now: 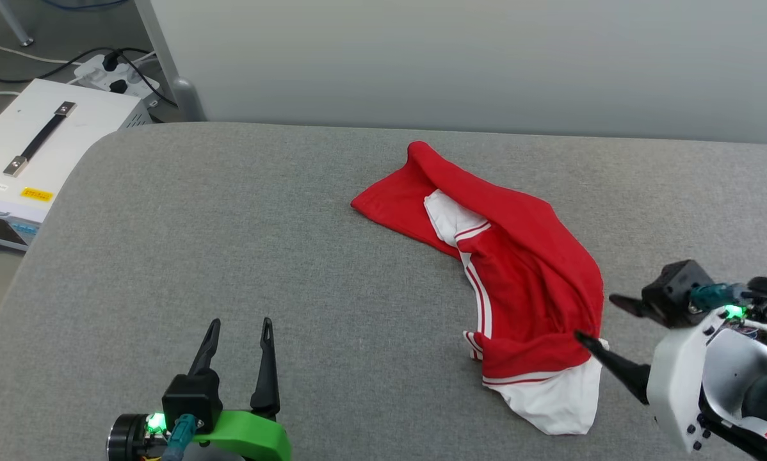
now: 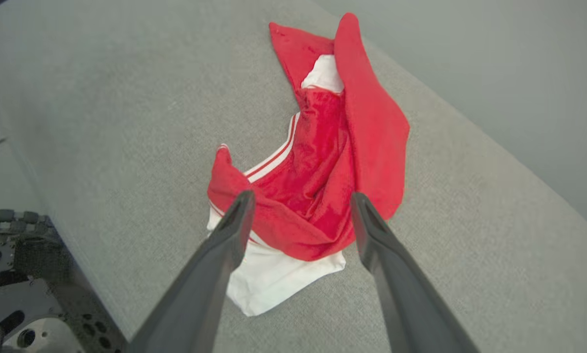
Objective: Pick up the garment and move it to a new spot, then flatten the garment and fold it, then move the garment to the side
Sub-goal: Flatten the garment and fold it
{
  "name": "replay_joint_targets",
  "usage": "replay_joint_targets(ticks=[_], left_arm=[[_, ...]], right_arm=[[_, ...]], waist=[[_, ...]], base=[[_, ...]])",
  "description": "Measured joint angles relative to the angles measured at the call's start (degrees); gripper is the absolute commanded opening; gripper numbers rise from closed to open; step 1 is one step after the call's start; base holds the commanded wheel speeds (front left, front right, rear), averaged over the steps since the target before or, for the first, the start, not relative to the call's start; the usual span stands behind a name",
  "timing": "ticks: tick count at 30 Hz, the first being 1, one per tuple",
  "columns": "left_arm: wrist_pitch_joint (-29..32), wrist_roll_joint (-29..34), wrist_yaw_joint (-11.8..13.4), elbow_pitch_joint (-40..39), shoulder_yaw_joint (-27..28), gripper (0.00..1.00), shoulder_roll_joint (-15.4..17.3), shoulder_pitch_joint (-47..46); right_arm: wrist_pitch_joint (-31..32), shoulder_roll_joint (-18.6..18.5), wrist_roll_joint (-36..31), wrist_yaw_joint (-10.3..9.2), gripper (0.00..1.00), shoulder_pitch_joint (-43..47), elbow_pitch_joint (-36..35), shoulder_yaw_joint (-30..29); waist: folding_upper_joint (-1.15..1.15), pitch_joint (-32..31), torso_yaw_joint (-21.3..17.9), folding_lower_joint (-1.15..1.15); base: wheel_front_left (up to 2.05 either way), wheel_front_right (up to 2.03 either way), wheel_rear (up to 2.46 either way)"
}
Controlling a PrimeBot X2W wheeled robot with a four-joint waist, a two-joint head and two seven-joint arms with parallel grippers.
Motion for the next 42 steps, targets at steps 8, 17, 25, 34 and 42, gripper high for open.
replay_joint_targets(ticks=[8,17,25,34,42], left_arm=[[0.00,-0.62,0.46,-0.54,-0.55,1.00,0.00,-0.77],[0.00,-1.36,1.12,-0.74,-1.51,1.00,-0.01,-3.21],[0.00,-1.79,1.64,-0.70,-2.16,1.00,-0.01,-4.38],[0.00,-1.76,1.96,0.07,-1.27,1.00,-0.01,-4.60],[0.00,-1.34,1.88,0.32,-0.56,1.00,-0.01,-3.16]], right_arm=[[15.27,-4.34,5.89,0.00,1.00,-1.16,1.79,7.23],[14.61,-2.15,5.78,0.00,1.00,-6.23,9.98,16.29],[9.82,0.92,4.36,0.00,1.00,-10.39,21.20,25.20],[-1.63,1.98,4.87,0.07,0.00,-13.89,27.70,28.13],[-8.55,-2.49,4.28,0.04,0.00,-14.31,29.20,19.40]], waist=[[0.00,2.38,0.90,0.00],[0.00,5.71,2.71,0.00],[0.00,8.31,4.18,0.00],[0.00,7.14,3.65,0.00],[0.00,3.75,1.56,0.00]], base=[[0.00,0.00,0.00],[0.00,0.00,0.00],[0.00,0.00,0.00],[0.00,0.00,0.00],[0.00,0.00,0.00]])
